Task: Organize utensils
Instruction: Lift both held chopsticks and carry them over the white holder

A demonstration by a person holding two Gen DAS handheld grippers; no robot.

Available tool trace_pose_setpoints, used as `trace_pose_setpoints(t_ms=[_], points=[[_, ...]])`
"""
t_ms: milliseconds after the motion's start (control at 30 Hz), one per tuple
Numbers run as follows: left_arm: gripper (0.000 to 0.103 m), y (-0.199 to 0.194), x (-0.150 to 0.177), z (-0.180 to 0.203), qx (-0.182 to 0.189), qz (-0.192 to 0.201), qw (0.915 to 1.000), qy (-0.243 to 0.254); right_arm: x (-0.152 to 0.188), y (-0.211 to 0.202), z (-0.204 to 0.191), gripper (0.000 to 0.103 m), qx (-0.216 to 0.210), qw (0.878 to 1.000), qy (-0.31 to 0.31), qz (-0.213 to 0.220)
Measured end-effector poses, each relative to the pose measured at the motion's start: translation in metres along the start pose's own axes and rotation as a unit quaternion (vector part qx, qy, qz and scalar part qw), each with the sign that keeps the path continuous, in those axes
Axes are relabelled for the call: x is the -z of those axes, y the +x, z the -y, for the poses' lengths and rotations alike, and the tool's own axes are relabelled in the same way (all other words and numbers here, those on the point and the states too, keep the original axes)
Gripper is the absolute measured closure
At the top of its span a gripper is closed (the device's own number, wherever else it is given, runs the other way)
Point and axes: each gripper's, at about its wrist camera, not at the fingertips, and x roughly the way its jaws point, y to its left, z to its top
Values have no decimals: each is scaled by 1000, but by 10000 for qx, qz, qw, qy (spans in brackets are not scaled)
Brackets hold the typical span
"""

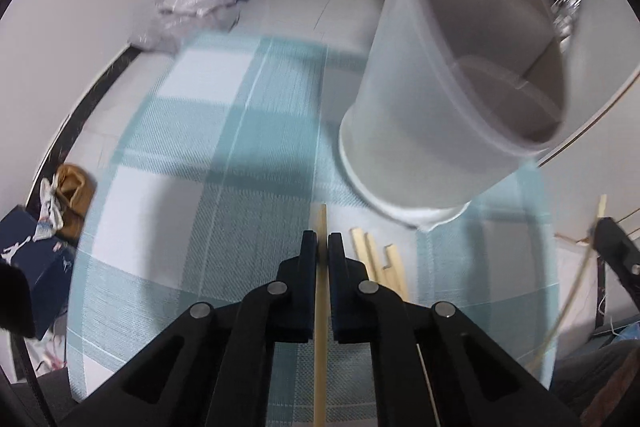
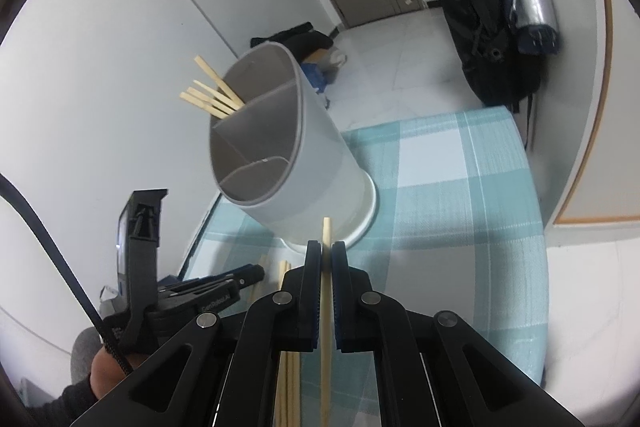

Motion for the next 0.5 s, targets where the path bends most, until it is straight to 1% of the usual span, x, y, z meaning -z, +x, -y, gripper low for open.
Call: trace_pose_setpoints(t_ms=[67,200,233,267,367,500], points=[[101,-14,2,-2,104,278,9996,22,0,-4,-5,99,-29,9999,-97,101],[101,-43,7,0,352,809,9960,110,1,-14,-17,99,-49,9987,-375,355],[101,-54,8,0,425,985,9941,145,1,-16,-20,99,-44,9983,-431,397],[101,-57,4,0,460,1109,9926,189,2,-19,-23,99,-35,9975,-522,484],[101,-77,6,6,584,1446,9872,330,4,-26,-34,99,33,9944,-789,700],[101,-88,1,9,627,1673,9829,449,6,-31,-41,99,72,9919,-947,846]])
